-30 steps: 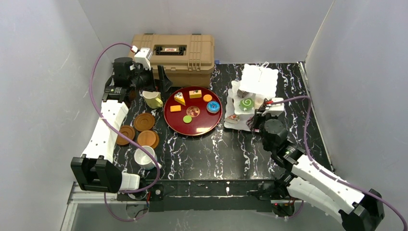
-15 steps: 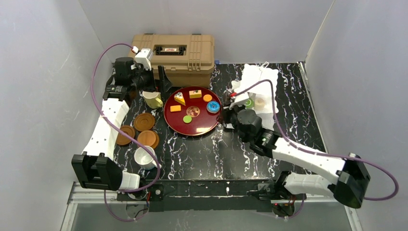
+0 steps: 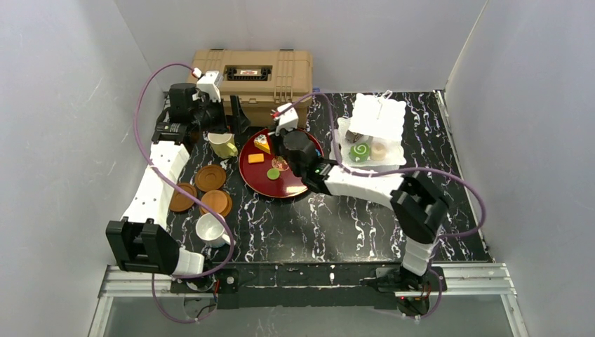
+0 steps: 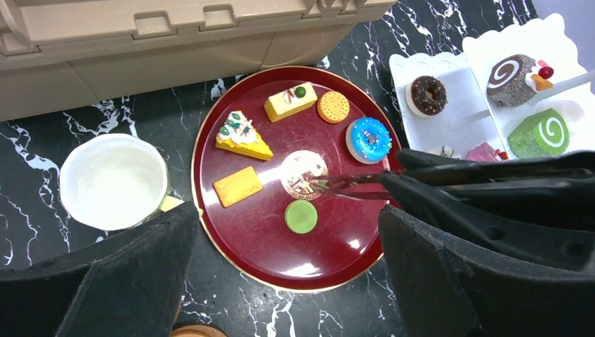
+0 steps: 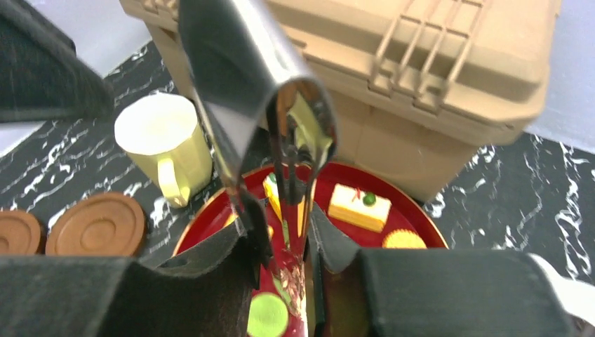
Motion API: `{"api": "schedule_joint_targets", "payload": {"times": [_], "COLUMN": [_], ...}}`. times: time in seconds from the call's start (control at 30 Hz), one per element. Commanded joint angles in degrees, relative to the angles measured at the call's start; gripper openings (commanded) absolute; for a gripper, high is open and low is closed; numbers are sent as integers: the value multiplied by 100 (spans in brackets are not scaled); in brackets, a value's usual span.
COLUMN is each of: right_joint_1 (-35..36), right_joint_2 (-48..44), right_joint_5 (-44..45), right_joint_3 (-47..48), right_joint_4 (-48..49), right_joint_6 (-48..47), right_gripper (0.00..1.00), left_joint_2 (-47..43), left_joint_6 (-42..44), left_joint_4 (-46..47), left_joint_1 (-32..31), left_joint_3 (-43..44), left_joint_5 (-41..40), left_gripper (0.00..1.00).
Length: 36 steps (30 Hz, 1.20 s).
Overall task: Serve the afternoon tea
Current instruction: Pick up the desert from the tray.
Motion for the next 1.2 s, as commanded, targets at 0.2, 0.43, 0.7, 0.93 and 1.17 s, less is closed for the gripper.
{"api": "schedule_joint_targets", "payload": {"times": [0.2, 0.43, 0.7, 0.93, 1.17], "right_joint_1": [-175, -241, -291, -428, -455], "right_joint_2": [1391, 1891, 2296, 2686, 2851], "right_joint_5": [-20, 61, 51, -1, -88], "right_joint_3": [1602, 2063, 2452, 2804, 2996], "right_joint_4": [678, 736, 798, 801, 791], "right_joint_6": [-115, -128, -132, 32, 77], "right_gripper": [44, 54, 58, 57, 52], "left_joint_2": [163, 106, 61, 4, -24], "left_joint_6": [-143, -98, -126, -145, -115], "left_joint_4": [35, 104, 151, 227, 253], "left_joint_1": [186, 289, 368, 376, 385], "left_joint_3": [278, 209, 164, 130, 38], "left_joint_5": [-22, 77, 194, 279, 292], "left_gripper": [98, 98, 98, 98, 98]}}
